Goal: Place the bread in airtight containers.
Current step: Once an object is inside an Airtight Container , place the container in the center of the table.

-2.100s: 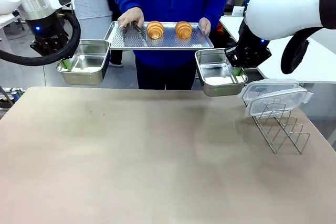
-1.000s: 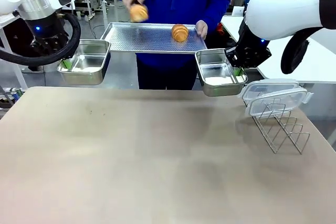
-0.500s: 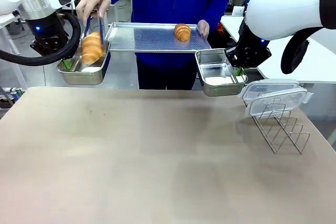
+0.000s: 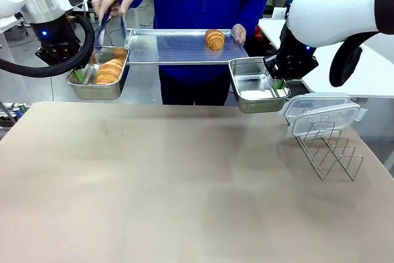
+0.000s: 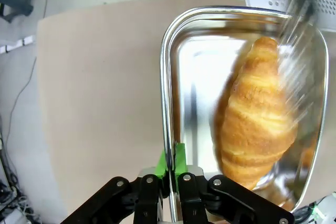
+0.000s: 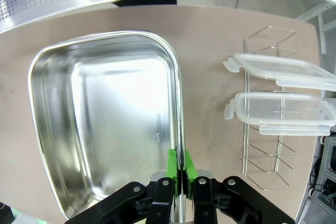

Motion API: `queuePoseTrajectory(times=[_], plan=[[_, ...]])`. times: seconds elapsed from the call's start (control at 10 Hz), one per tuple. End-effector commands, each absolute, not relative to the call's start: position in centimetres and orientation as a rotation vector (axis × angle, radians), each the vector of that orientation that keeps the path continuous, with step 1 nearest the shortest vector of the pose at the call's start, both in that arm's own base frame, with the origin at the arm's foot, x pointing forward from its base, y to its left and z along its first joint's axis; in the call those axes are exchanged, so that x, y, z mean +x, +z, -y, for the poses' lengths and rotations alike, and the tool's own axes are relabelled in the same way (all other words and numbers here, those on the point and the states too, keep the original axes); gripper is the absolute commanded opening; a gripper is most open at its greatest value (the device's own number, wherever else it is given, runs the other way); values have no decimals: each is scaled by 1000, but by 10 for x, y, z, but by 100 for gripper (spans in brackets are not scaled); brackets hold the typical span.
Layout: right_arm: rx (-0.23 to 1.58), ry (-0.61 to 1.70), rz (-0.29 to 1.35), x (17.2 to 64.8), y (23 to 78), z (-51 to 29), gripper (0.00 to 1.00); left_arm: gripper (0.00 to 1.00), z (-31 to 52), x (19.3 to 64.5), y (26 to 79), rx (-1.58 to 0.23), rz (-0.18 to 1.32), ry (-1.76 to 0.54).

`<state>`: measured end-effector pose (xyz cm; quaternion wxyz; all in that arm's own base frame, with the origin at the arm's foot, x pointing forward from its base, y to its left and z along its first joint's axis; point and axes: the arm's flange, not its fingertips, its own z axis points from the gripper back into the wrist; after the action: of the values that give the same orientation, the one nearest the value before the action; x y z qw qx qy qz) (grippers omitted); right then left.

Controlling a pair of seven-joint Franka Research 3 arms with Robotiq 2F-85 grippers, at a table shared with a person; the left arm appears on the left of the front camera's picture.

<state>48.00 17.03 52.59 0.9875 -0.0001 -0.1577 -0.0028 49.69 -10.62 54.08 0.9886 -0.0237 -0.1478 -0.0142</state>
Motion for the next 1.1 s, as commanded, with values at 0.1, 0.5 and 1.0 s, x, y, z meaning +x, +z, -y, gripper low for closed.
queuePoseTrajectory(times=[0.1, 0.5, 1.0], plan=[[2, 0, 332, 480, 529, -171, 0, 0, 107, 497, 544, -51, 316, -30], [2, 0, 332, 480, 529, -171, 0, 4, 106, 497, 541, -48, 297, -28], [2, 0, 332, 480, 529, -171, 0, 4, 83, 456, 481, -99, 239, 71]])
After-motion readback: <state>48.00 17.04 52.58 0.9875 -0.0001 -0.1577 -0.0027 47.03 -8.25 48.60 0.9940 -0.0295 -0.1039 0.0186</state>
